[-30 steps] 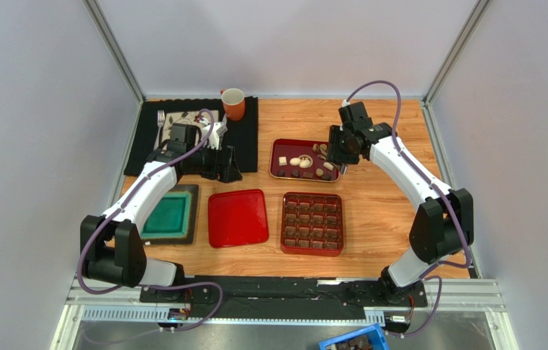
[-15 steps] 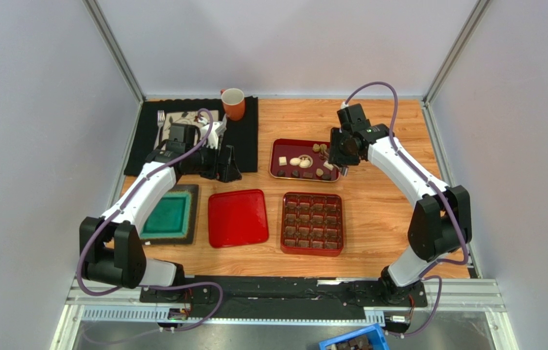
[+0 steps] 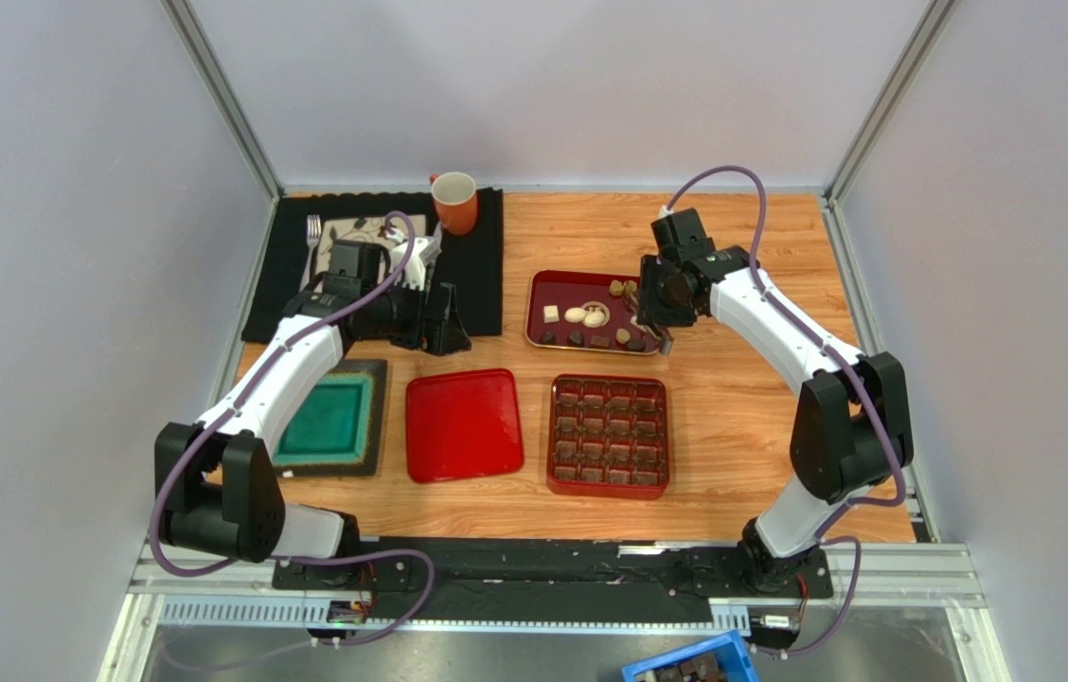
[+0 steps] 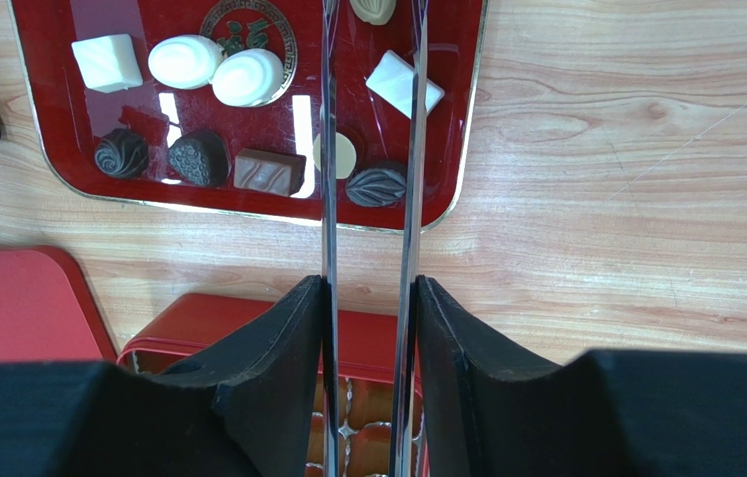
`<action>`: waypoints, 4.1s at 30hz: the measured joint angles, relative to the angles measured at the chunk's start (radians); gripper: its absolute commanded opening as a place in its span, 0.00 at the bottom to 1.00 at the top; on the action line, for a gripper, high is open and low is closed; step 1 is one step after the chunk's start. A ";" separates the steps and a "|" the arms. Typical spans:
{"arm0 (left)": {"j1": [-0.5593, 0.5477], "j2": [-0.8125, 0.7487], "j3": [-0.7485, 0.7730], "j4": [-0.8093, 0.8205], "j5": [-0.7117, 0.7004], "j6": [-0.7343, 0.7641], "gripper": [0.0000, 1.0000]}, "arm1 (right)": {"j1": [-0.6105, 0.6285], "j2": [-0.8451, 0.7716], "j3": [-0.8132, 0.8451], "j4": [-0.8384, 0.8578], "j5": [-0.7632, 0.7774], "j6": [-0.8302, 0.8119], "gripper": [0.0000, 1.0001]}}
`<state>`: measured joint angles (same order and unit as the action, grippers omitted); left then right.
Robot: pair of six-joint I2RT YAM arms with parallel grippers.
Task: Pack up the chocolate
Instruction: Pick up the fake chocolate from the plate, then place the fake chocolate in the packing box.
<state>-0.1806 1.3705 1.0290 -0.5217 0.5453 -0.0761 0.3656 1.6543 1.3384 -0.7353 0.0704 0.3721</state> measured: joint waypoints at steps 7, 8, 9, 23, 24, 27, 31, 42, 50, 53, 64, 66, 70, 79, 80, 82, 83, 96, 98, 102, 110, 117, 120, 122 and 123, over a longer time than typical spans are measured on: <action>0.000 0.000 0.000 0.000 0.000 0.000 0.99 | 0.000 0.008 0.000 0.000 0.000 0.002 0.35; 0.000 0.000 0.000 0.000 0.000 0.000 0.99 | 0.000 0.008 0.000 0.000 0.000 0.002 0.35; 0.000 0.000 0.000 0.000 0.000 0.000 0.99 | 0.000 0.008 0.000 0.001 0.000 0.002 0.34; 0.000 0.000 0.000 0.000 -0.001 0.003 0.99 | 0.001 -0.031 -0.005 -0.008 -0.017 0.009 0.31; 0.000 0.000 0.000 0.000 -0.001 0.004 0.99 | 0.002 -0.045 -0.005 -0.010 -0.022 0.010 0.31; 0.000 0.000 0.000 0.000 -0.003 0.005 0.99 | 0.007 -0.085 -0.005 -0.020 -0.035 0.017 0.31; 0.001 0.000 0.000 0.000 -0.005 0.005 0.99 | 0.020 -0.148 -0.005 -0.046 -0.058 0.021 0.33; 0.002 0.000 0.000 0.000 -0.005 0.005 0.99 | 0.027 -0.121 -0.031 -0.062 -0.065 0.019 0.45; 0.005 0.000 0.000 -0.001 -0.004 0.005 0.99 | 0.031 -0.118 -0.054 -0.071 -0.068 0.020 0.47; 0.005 0.000 0.000 -0.001 -0.004 0.005 0.99 | 0.031 -0.117 -0.054 -0.071 -0.070 0.020 0.45; 0.006 0.000 0.000 -0.004 -0.004 0.005 0.99 | 0.037 -0.114 -0.082 -0.075 -0.071 0.020 0.43; 0.006 0.000 0.000 -0.005 -0.004 0.005 0.99 | 0.039 -0.114 -0.090 -0.081 -0.071 0.019 0.43; 0.006 0.000 0.000 -0.006 -0.003 0.005 0.99 | 0.044 -0.114 -0.104 -0.089 -0.071 0.019 0.43; 0.006 0.000 0.000 -0.007 -0.004 0.005 0.99 | 0.063 -0.130 -0.115 -0.114 -0.045 0.019 0.38; 0.006 0.000 0.000 -0.007 -0.004 0.005 0.99 | 0.064 -0.136 -0.115 -0.121 -0.044 0.019 0.38; 0.006 0.000 0.000 -0.006 -0.003 0.004 0.99 | 0.064 -0.147 -0.115 -0.129 -0.044 0.019 0.37; 0.006 0.000 0.000 -0.007 -0.003 0.005 0.99 | 0.064 -0.151 -0.115 -0.132 -0.044 0.019 0.36; 0.006 -0.008 0.000 -0.007 -0.004 0.005 0.99 | 0.066 -0.164 -0.095 -0.166 -0.043 0.019 0.32; 0.006 -0.008 0.000 -0.007 -0.004 0.005 0.99 | 0.066 -0.168 -0.071 -0.181 -0.043 0.019 0.32; 0.006 -0.008 0.000 -0.007 -0.004 0.004 0.99 | 0.072 -0.198 -0.033 -0.208 -0.045 0.020 0.32; 0.006 -0.008 0.000 -0.006 -0.004 0.004 0.99 | 0.154 -0.288 0.007 -0.290 -0.046 0.026 0.32; 0.006 -0.008 0.000 -0.007 -0.005 0.005 0.99 | 0.267 -0.364 0.008 -0.372 -0.045 0.066 0.32; 0.006 -0.008 0.000 -0.007 -0.005 0.005 0.99 | 0.322 -0.394 -0.006 -0.382 -0.045 0.097 0.32; 0.007 -0.008 0.000 -0.007 -0.005 0.004 0.99 | 0.350 -0.404 -0.019 -0.383 -0.045 0.117 0.32; 0.006 -0.009 0.000 -0.008 -0.005 0.004 0.99 | 0.366 -0.404 -0.025 -0.382 -0.045 0.127 0.32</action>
<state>-0.1741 1.3613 1.0290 -0.5293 0.5407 -0.0719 0.7315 1.2499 1.3132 -1.1175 0.0250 0.4992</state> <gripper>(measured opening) 0.992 0.331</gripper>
